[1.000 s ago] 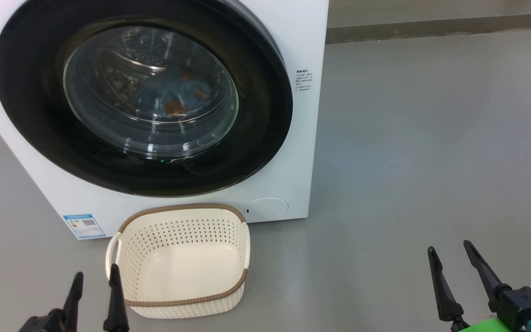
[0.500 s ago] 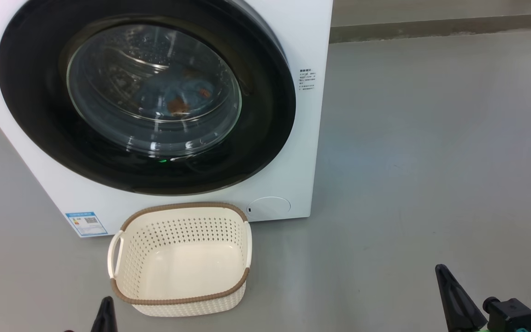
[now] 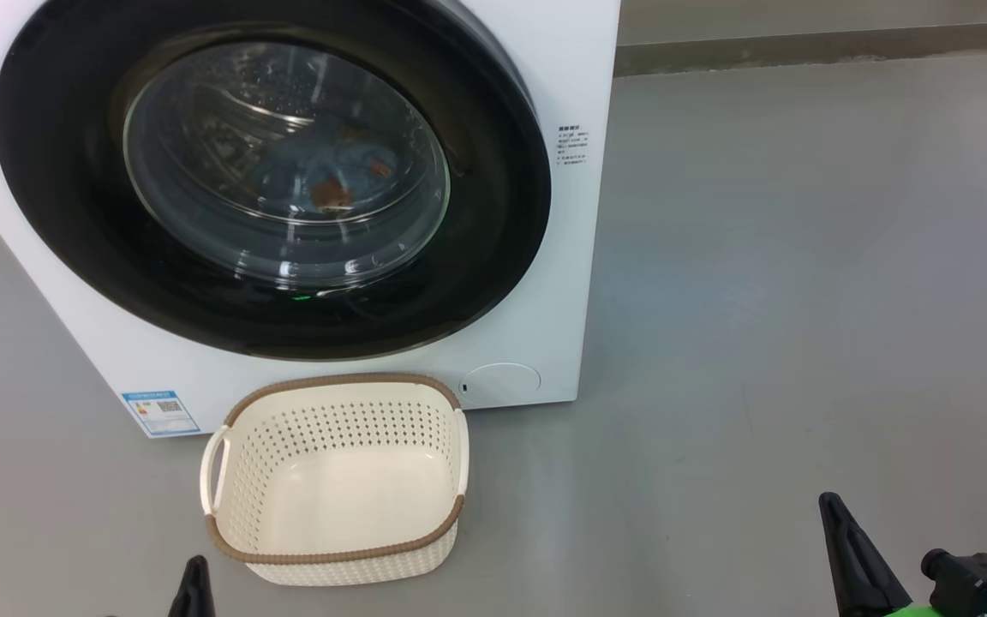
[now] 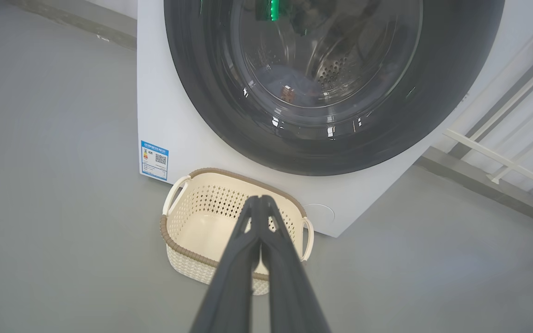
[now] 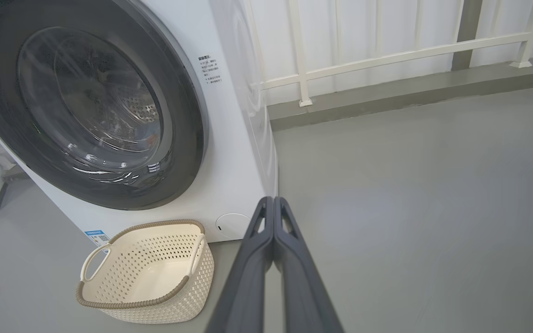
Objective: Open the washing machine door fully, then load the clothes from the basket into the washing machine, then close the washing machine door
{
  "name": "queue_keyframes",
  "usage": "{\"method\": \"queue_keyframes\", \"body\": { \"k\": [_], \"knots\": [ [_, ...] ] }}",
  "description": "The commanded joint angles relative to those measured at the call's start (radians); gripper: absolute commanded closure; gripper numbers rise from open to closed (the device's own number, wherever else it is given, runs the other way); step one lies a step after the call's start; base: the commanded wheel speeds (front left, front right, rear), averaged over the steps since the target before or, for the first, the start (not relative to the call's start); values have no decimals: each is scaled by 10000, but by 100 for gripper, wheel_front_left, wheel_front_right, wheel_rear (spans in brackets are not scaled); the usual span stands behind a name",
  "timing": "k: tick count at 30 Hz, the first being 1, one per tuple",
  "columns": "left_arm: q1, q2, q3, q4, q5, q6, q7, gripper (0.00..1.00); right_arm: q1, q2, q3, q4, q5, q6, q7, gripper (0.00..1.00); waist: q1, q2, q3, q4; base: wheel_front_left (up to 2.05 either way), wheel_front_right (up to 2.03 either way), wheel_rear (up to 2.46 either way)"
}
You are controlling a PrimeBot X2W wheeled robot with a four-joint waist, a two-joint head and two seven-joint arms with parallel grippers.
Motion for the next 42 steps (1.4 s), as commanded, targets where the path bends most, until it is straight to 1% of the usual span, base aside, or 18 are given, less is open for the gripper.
{"method": "queue_keyframes", "body": {
  "k": [1,42],
  "knots": [
    [-421,113,133,-204,-250,-49,28,100,-380,-42,-28,-202,314,-16,29,100,-1,-1,3,1,0,0,0],
    [-1012,210,484,-132,-4392,-250,1199,100,-1013,-38,-130,224,5252,-36,1213,100,-2,-1,132,46,0,0,0]
  ]
}}
